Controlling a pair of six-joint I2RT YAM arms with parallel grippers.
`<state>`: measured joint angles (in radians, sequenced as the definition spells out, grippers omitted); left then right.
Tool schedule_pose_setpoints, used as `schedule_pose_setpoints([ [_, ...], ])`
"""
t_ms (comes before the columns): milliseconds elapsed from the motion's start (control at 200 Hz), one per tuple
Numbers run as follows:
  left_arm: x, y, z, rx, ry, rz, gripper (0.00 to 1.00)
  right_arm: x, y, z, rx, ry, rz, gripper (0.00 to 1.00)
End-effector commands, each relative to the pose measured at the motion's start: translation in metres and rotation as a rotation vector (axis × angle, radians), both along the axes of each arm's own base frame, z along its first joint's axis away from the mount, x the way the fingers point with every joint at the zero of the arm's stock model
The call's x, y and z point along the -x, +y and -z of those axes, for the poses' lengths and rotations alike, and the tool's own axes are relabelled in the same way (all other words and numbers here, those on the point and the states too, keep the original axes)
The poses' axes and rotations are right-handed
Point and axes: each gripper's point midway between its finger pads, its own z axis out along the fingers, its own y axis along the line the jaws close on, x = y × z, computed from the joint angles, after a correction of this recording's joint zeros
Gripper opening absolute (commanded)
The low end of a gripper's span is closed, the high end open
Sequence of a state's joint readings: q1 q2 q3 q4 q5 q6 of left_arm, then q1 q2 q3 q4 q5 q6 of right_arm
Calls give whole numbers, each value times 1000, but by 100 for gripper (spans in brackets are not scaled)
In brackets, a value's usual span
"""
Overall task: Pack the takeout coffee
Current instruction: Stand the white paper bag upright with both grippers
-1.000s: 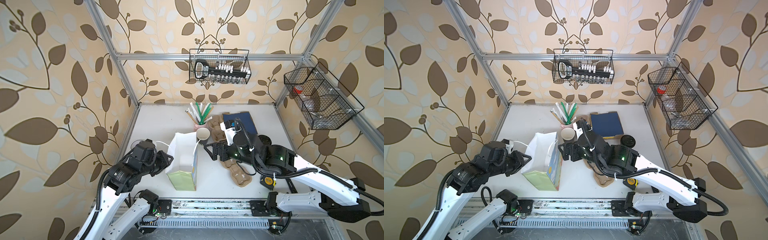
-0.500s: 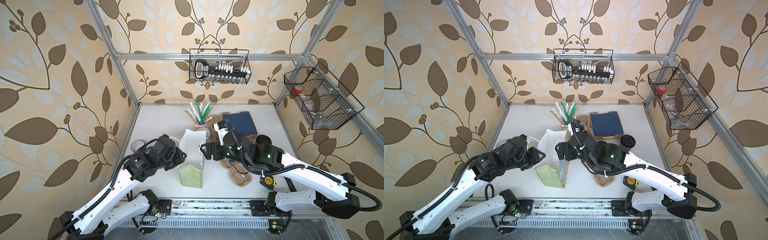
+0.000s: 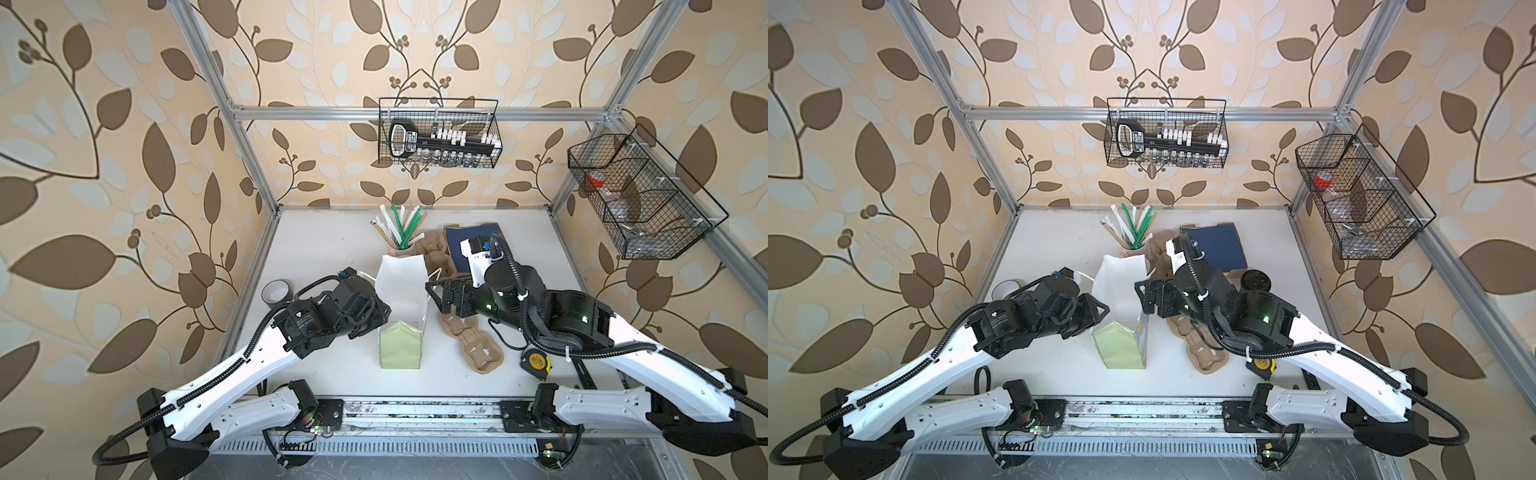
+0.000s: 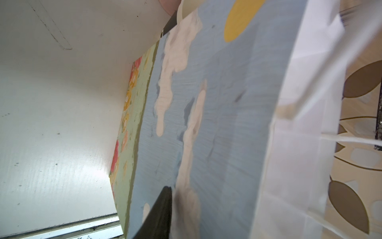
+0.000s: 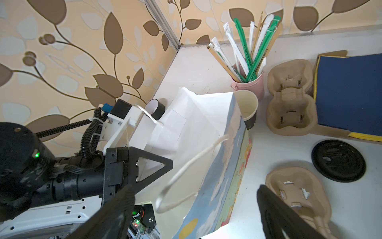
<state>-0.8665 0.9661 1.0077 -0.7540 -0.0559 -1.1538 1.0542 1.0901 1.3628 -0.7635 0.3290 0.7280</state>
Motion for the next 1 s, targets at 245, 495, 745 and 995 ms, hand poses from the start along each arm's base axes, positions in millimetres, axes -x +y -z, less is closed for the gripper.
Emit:
schedule_pose_setpoints([
  [245, -7, -29, -8, 50, -28, 2, 33, 1, -91, 38, 118, 40, 158, 92],
  [495, -12, -35, -23, 102, -48, -16, 34, 5, -116, 108, 245, 147, 218, 92],
  [745, -10, -33, -42, 169, -85, -40, 36, 14, -115, 173, 293, 251, 213, 91],
  [995, -13, -35, -52, 154, -123, -20, 54, 16, -109, 231, 386, 336, 191, 88],
])
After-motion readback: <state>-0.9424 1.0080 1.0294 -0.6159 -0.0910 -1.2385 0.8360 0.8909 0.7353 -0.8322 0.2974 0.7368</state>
